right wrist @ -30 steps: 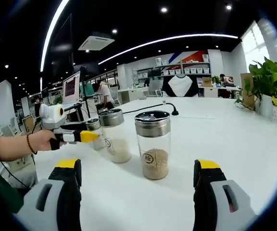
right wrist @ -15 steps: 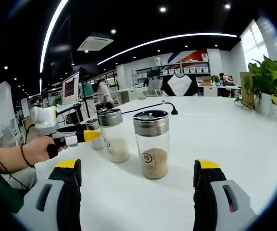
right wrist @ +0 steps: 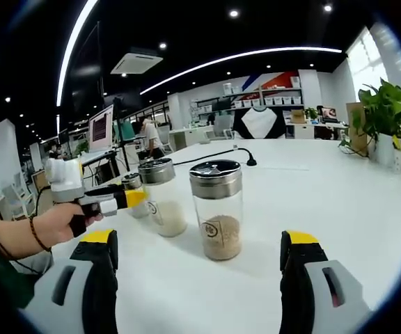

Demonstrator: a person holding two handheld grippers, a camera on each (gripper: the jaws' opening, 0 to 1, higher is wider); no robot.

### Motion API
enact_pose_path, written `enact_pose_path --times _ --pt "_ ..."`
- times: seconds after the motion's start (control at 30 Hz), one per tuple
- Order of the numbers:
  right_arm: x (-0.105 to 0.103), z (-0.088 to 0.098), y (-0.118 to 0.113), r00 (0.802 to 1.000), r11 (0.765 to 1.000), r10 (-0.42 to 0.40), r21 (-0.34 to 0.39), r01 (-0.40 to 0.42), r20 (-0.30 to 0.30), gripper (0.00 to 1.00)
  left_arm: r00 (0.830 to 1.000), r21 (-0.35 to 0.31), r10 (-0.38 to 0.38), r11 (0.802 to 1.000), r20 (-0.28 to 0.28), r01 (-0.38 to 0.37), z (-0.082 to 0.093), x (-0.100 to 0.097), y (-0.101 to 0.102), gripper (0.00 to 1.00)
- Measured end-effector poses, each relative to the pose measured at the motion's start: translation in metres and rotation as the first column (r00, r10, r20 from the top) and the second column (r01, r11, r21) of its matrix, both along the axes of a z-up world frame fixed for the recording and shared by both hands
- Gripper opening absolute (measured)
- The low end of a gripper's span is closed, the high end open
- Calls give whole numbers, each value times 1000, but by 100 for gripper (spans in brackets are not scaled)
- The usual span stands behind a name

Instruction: Rotate the seasoning bottle until the label or dispensing opening points toward the visible target arrow and the bottle remains upright within the marked orientation range

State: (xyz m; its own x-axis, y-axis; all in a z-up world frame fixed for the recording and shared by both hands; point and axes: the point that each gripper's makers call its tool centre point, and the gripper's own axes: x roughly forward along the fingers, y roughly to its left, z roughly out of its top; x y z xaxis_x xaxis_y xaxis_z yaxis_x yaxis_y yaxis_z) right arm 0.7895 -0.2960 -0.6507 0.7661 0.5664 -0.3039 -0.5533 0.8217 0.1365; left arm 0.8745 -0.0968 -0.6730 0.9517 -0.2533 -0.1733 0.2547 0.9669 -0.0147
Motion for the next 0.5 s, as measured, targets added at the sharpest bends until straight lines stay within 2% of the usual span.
enact_pose_path --times 0.1,0.23,0.5 --pt "0 0 0 1000 1000 -1 3 1 0 99 1000 -1 -2 1000 0 2 0 0 1 36" --pt "0 -2 -1 1000 1000 -4 6 4 -6 99 1000 34 -16 999 4 16 -1 -1 1 35" --pt "1 0 1 1000 1000 -3 15 3 5 99 999 3 -35 999 7 35 -1 -3 1 35"
